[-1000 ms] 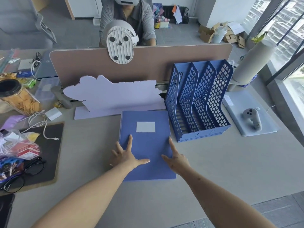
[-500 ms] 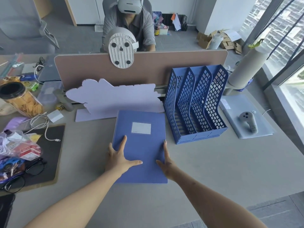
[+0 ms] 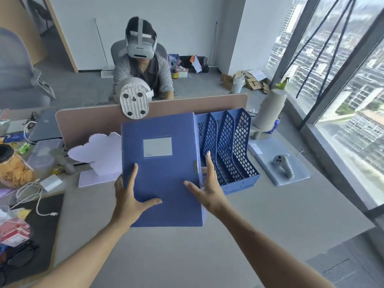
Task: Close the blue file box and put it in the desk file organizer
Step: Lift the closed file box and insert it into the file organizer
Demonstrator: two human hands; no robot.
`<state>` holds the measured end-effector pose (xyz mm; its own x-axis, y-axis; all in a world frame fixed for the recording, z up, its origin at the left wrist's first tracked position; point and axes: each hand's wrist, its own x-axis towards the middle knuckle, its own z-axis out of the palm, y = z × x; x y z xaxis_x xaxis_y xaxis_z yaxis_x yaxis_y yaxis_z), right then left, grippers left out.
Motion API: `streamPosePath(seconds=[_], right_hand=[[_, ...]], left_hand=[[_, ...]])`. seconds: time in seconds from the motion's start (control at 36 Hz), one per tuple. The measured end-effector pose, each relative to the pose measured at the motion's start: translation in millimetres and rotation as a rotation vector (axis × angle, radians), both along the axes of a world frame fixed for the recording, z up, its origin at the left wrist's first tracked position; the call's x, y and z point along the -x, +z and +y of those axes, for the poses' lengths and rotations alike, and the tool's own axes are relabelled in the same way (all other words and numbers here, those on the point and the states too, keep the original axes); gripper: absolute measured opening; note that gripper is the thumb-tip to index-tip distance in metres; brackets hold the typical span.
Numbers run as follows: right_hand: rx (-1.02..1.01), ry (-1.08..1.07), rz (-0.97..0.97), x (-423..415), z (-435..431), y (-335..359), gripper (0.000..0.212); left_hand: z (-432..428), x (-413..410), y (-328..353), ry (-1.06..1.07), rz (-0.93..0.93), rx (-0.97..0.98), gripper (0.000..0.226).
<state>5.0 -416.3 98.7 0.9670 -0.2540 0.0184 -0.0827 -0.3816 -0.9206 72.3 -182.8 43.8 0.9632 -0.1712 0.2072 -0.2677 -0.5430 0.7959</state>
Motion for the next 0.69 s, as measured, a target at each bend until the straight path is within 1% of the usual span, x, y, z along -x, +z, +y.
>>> streamPosePath(seconds=[0.08, 0.17, 0.33, 0.39, 0.44, 0.53, 0.61, 0.69], right_hand=[[-0.063, 0.000, 0.020, -1.5, -21.6, 25.1, 0.100], [-0.011, -0.025, 0.029, 4.4, -45.0, 49.4, 0.090], [0.072, -0.046, 0.009, 30.4, -85.0, 81.9, 0.073], [0.124, -0.051, -0.021, 39.4, -96.0, 89.4, 0.078], [0.203, -0.073, -0.076, 47.1, -103.6, 96.1, 0.089], [0.371, -0.129, -0.101, 58.0, -107.6, 107.9, 0.100], [0.540, -0.154, -0.117, 64.5, -107.9, 114.1, 0.098], [0.610, -0.193, -0.141, 63.5, -107.8, 114.4, 0.095]], left_hand=[[-16.1, -8.1, 15.2, -0.101, 0.008, 0.056, 0.133], [-34.9, -13.6, 25.0, -0.210, 0.015, 0.079, 0.135], [-80.4, -16.0, 35.4, -0.337, 0.040, 0.074, 0.137], [-95.3, -16.0, 34.2, -0.390, 0.047, 0.055, 0.137], [-110.7, -15.4, 35.5, -0.444, 0.055, 0.059, 0.136], [-133.5, -16.9, 41.1, -0.523, 0.058, 0.103, 0.129], [-158.6, -14.3, 60.9, -0.526, 0.098, 0.138, 0.116], [-185.1, -14.9, 88.0, -0.478, 0.197, 0.284, 0.098]])
